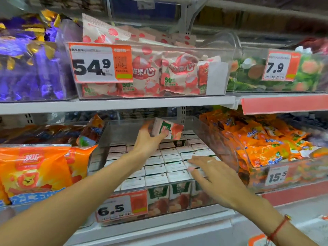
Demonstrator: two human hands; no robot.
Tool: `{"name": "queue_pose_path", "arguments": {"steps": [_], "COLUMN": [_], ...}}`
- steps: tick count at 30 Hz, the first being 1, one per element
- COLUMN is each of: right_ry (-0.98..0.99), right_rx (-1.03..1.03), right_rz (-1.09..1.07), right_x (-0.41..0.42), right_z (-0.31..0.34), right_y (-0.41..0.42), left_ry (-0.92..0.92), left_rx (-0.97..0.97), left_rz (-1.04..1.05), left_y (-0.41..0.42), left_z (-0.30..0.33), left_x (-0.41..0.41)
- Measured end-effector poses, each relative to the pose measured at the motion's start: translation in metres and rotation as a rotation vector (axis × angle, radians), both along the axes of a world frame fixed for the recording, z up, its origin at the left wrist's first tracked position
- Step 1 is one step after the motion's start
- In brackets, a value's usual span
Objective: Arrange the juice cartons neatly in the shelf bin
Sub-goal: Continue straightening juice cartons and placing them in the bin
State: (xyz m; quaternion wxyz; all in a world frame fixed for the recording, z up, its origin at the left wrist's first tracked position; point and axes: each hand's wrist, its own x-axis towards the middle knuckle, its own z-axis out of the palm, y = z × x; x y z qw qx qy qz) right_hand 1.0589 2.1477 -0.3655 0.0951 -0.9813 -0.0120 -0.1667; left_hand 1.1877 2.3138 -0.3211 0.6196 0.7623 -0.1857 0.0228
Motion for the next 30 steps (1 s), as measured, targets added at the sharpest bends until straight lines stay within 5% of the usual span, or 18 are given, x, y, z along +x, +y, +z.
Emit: {"name": "queue_pose_path", "arguments": {"steps": [9, 16, 24, 30], "right_ry": [-0.070, -0.124, -0.102, -0.069], "right_rx": [-0.061, -0.042, -0.037, 0.148], "right_rz": [0.006, -0.024, -0.019, 0.026], "right_x": [-0.002, -0.001, -0.002, 0.006], "right_z": [-0.010, -0.011, -0.009, 0.000], "right_y": [-0.003, 0.000, 0.001, -0.005], "left_ry": [-0.220, -0.335, -0.304, -0.386], "left_rx": [0.377, 0.886, 0.978, 1.013], "left_rz": [-0.165, -0.325, -0.299, -0.243], "left_y": [-0.027, -0.056, -0.059, -0.057], "left_z": [-0.007, 0.016, -0.010, -0.015], "left_x": [0.046, 0.055, 0.063, 0.072]}}
